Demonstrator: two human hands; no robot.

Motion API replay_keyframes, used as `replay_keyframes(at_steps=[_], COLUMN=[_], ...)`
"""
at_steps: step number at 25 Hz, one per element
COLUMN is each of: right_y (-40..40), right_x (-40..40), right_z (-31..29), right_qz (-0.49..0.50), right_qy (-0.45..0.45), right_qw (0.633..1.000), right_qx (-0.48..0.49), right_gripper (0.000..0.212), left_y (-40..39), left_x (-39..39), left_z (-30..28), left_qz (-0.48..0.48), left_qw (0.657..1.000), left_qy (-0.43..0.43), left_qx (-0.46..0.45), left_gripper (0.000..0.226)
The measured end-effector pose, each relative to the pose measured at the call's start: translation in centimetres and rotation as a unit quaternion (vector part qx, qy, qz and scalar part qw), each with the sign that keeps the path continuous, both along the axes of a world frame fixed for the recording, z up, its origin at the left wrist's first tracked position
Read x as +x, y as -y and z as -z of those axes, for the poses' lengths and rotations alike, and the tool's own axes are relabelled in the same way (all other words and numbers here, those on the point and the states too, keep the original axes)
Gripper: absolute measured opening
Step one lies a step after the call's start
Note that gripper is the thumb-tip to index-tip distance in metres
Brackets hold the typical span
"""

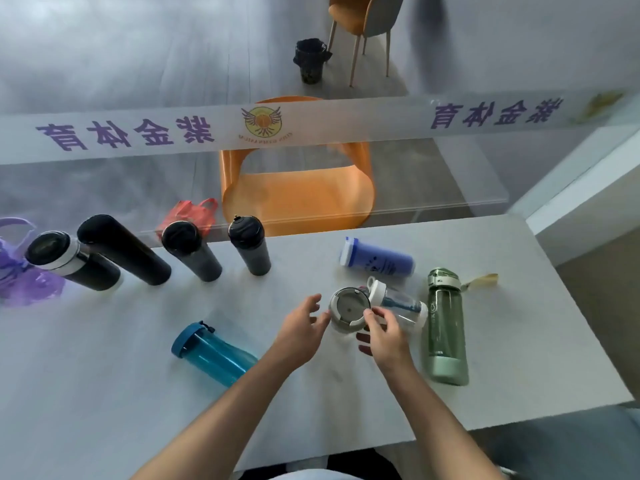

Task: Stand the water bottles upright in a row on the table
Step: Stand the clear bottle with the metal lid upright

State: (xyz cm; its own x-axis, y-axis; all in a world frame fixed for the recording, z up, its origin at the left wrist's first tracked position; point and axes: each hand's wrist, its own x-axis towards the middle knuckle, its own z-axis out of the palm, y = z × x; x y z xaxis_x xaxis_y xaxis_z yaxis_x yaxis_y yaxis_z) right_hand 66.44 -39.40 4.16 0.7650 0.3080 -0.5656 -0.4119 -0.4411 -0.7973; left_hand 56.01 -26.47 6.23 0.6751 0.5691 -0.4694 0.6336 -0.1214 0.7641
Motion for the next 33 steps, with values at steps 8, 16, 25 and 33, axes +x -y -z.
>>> replay_keyframes(at_steps=[8, 16, 25, 33], right_y=[-1.5, -10.5, -15.8, -15.7], right_x=[4.7, 8.6, 11.3, 11.2], right_z=[2.7, 2.4, 2.2, 1.3], right_qz=[-0.168, -0.237, -0.249, -0.243], right_qy=[0.034, 0.048, 0.037, 0.046], right_qw=[0.985, 0.970, 0.968, 0.969], right_qx=[0.011, -0.006, -0.003, -0.019], right_gripper=[0.012, 0.018, 0.023, 0.034], left_y=[3.0, -4.2, -9.4, -9.4], left_x=[3.4, 6.7, 9.1, 9.0], left_z=[2.7, 2.7, 2.7, 3.4], left_qz=[-0.205, -0.271, -0.277, -0.289], left_qw=[0.977, 0.961, 0.956, 0.951], left_qy=[0.043, 0.035, 0.086, 0.091], left_qx=[-0.038, -0.047, -0.050, -0.059], left_gripper=[0.024, 0.041, 0.035, 0.048])
